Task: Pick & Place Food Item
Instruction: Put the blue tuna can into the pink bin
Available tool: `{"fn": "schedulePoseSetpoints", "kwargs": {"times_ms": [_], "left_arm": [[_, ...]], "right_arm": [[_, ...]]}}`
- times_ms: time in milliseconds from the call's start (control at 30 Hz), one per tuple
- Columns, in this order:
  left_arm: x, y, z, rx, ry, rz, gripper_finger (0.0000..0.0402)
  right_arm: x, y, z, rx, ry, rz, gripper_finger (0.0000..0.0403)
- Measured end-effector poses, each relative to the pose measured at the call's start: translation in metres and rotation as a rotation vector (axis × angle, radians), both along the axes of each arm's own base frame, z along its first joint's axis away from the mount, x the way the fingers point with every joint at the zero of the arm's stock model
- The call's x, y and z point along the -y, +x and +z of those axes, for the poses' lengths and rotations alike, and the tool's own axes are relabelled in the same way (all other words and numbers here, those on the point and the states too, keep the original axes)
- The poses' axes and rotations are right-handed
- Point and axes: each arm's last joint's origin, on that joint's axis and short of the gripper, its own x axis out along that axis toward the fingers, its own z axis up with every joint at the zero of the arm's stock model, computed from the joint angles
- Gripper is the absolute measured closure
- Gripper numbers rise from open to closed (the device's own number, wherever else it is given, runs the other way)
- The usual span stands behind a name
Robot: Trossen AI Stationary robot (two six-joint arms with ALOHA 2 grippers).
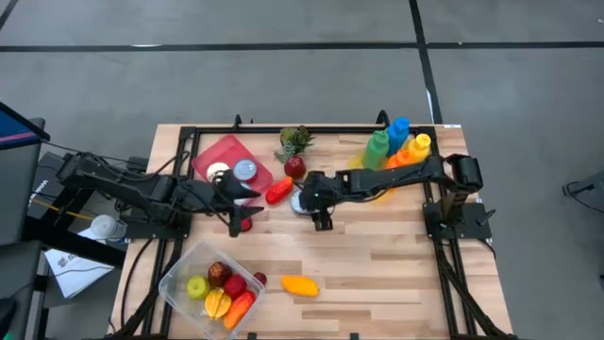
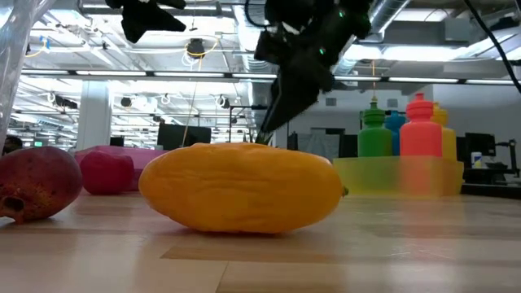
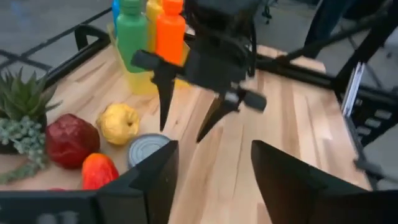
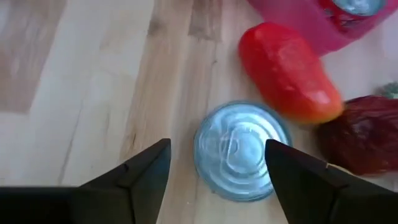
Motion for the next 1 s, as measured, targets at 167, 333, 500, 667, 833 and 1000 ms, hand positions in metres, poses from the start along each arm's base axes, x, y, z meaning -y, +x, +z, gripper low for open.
{"fn": "schedulePoseSetpoints", "kwargs": {"times_ms": [167, 333, 500, 667, 833, 1000], "left_arm": [[-0.002, -0.001, 0.002, 0.022, -0.054, 0.035, 0.0183], [-0.003, -0.002, 0.002, 0.029, -0.047, 0.073, 0.0184], [-0.004, -0.002, 0.002, 0.036, -0.052, 0.099, 0.0191], [-0.005, -0.002, 0.002, 0.037, -0.048, 0.114, 0.0193], [-0.007, -0.001, 0.002, 0.037, -0.045, 0.131, 0.0193], [-0.009, -0.001, 0.002, 0.036, -0.044, 0.141, 0.0193]], "right_arm": [[0.006, -0.006, -0.021, 0.005, -0.035, 0.036, 0.0171], [0.020, -0.014, -0.035, -0.024, -0.063, 0.040, 0.0177], [0.026, -0.017, -0.043, 0.000, -0.082, 0.062, 0.0176], [0.024, -0.012, -0.045, 0.065, -0.109, 0.124, 0.0177], [0.017, -0.001, -0.074, 0.021, -0.071, 0.160, 0.0177], [0.007, 0.009, -0.079, -0.038, -0.091, 0.143, 0.0187]]}}
